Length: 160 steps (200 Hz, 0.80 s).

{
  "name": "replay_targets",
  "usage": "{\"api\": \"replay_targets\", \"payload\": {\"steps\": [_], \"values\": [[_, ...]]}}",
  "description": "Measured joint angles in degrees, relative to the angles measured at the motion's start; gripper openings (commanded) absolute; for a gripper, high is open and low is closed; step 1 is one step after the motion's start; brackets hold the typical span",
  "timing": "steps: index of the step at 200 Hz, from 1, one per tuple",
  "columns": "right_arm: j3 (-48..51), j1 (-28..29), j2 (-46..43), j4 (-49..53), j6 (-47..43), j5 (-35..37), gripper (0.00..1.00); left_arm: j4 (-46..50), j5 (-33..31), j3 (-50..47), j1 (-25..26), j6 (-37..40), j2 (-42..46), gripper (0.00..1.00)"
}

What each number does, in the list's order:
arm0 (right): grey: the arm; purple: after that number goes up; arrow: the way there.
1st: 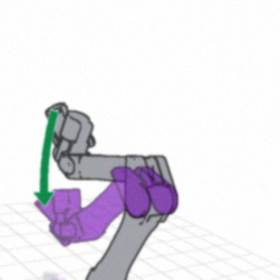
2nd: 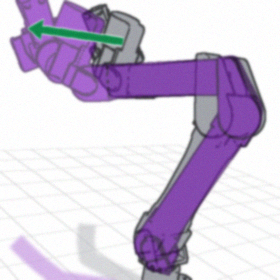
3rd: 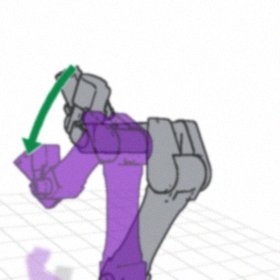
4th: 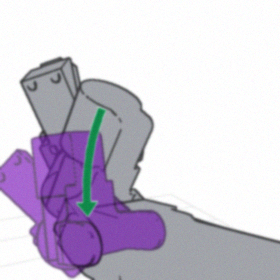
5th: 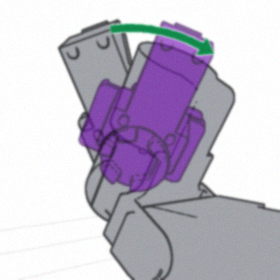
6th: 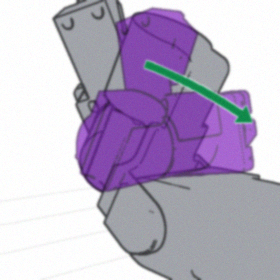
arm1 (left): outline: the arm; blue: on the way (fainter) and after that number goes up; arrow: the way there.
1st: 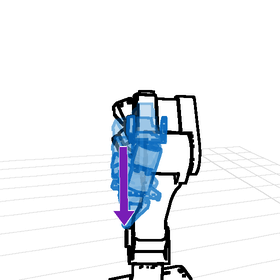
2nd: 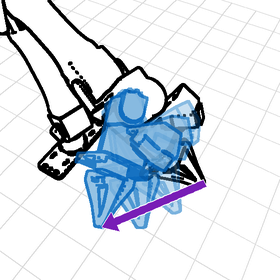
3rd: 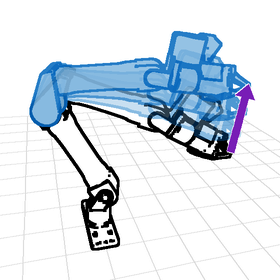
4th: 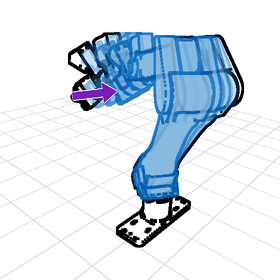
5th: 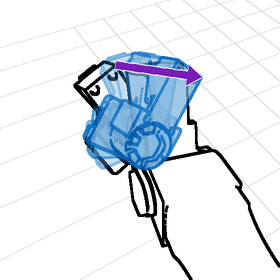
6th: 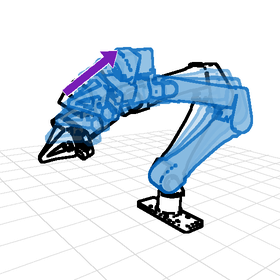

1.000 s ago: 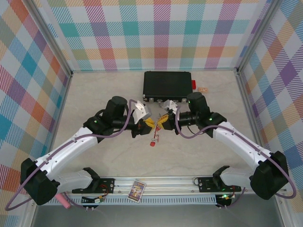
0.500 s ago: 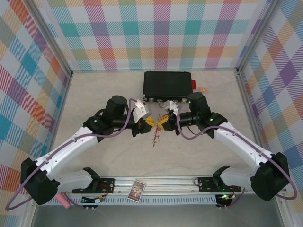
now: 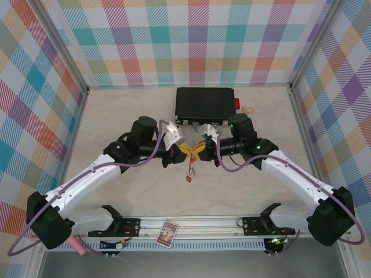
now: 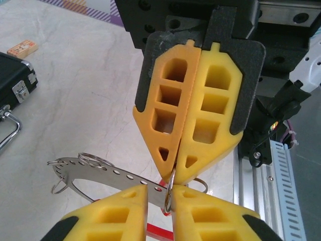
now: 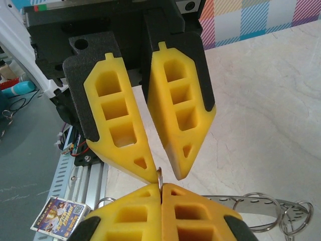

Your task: Put the keys on the keyring

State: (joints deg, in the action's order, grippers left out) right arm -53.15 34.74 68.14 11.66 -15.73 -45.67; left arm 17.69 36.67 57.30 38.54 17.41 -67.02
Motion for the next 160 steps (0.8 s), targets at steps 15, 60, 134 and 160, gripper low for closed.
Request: {"api": "replay_targets", "payload": {"steps": [15, 60, 134, 160], "values": [[0.0, 0.0, 0.0, 0.0, 0.0, 0.0, 0.0, 0.0, 0.4, 0.1, 0.0, 0.0, -0.1, 0.16], [0.0, -0.1, -0.3, 0.1, 0.0, 0.0, 0.0, 0.9, 3.0, 1.1, -0.1, 0.1, -1.1, 0.0], [0.7, 0.0, -1.4, -0.4, 0.3, 0.9, 0.07, 1.6, 3.4, 1.7, -0.1, -0.2, -1.2, 0.0], [1.5, 0.2, -2.0, -2.2, 1.4, 2.1, 0.33, 1.2, 3.4, 1.6, -0.1, -1.0, -0.7, 0.0]]}}
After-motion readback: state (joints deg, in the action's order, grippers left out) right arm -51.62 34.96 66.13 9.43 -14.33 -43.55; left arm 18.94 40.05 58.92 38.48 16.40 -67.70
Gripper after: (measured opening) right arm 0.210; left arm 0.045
